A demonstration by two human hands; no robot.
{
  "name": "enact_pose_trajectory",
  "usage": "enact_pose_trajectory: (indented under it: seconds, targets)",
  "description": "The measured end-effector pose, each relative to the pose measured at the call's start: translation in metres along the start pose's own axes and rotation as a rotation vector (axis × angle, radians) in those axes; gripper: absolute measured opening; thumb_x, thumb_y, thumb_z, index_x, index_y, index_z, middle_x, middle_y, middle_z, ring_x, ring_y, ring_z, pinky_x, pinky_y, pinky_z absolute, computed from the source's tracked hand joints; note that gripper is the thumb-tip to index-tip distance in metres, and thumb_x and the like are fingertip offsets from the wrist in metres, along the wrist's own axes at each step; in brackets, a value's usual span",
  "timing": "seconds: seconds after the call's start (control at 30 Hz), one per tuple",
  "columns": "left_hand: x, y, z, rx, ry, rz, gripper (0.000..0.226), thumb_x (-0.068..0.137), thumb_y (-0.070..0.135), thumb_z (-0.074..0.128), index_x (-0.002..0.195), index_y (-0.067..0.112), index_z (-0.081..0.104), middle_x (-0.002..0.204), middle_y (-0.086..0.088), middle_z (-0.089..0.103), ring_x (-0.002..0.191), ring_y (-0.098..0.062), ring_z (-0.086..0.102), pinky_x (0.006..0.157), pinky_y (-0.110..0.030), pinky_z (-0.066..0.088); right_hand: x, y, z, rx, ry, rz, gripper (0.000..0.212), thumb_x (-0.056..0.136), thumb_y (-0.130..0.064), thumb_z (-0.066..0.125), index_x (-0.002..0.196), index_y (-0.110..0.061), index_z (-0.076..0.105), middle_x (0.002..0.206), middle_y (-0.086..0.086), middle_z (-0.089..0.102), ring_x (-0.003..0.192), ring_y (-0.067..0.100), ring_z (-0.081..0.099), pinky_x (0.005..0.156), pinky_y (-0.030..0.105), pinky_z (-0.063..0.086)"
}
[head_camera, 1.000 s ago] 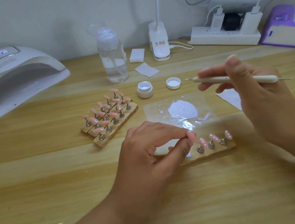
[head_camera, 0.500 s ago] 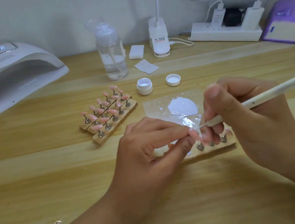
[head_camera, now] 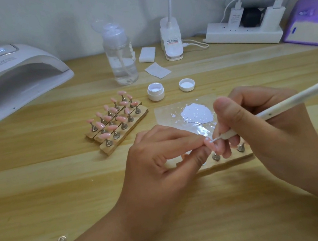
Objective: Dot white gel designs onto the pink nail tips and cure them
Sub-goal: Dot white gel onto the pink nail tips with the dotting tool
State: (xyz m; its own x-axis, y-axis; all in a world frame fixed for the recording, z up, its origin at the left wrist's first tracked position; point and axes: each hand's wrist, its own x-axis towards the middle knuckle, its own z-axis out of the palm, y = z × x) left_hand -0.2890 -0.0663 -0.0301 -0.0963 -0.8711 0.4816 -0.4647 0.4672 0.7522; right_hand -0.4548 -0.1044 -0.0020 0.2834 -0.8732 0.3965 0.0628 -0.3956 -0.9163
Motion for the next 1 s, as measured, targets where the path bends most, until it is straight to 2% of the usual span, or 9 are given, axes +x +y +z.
enact_pose_trajectory:
  seconds: [0.47, 0.67, 1.0]
  targets:
    - [0.0002, 0.0019, 0.0001, 0.003, 0.005, -0.02, 0.008, 0.083, 0.024, 0.074, 0.085, 0.023, 0.081, 0.085, 0.014, 0.074, 0.088, -0.015, 0.067, 0.081, -0.052, 0.046, 0.0007, -0.0012, 0.0005, -0.01, -0.014, 0.006, 0.035, 0.094, -0.026, 0.058, 0.06, -0.019, 0.058, 0.05, -0.004, 0.059, 0.042, 0.021, 0.058, 0.043, 0.028, 0.045]
    - [0.0001, 0.0013, 0.0006, 0.001, 0.016, -0.025, 0.008, 0.083, 0.024, 0.074, 0.085, 0.025, 0.081, 0.085, 0.015, 0.074, 0.087, -0.013, 0.067, 0.081, -0.052, 0.047, 0.0, 0.0006, -0.0015, -0.005, -0.005, 0.022, 0.038, 0.097, -0.027, 0.054, 0.059, -0.022, 0.057, 0.05, 0.004, 0.061, 0.042, 0.02, 0.057, 0.046, 0.018, 0.041]
    - [-0.0006, -0.0006, 0.0003, -0.001, 0.011, -0.017, 0.007, 0.084, 0.025, 0.074, 0.085, 0.024, 0.081, 0.086, 0.015, 0.073, 0.088, -0.015, 0.067, 0.08, -0.053, 0.047, 0.0, -0.0003, -0.0006, -0.022, 0.005, 0.019, 0.037, 0.095, -0.03, 0.055, 0.059, -0.024, 0.058, 0.05, 0.001, 0.061, 0.042, 0.021, 0.058, 0.045, 0.021, 0.041]
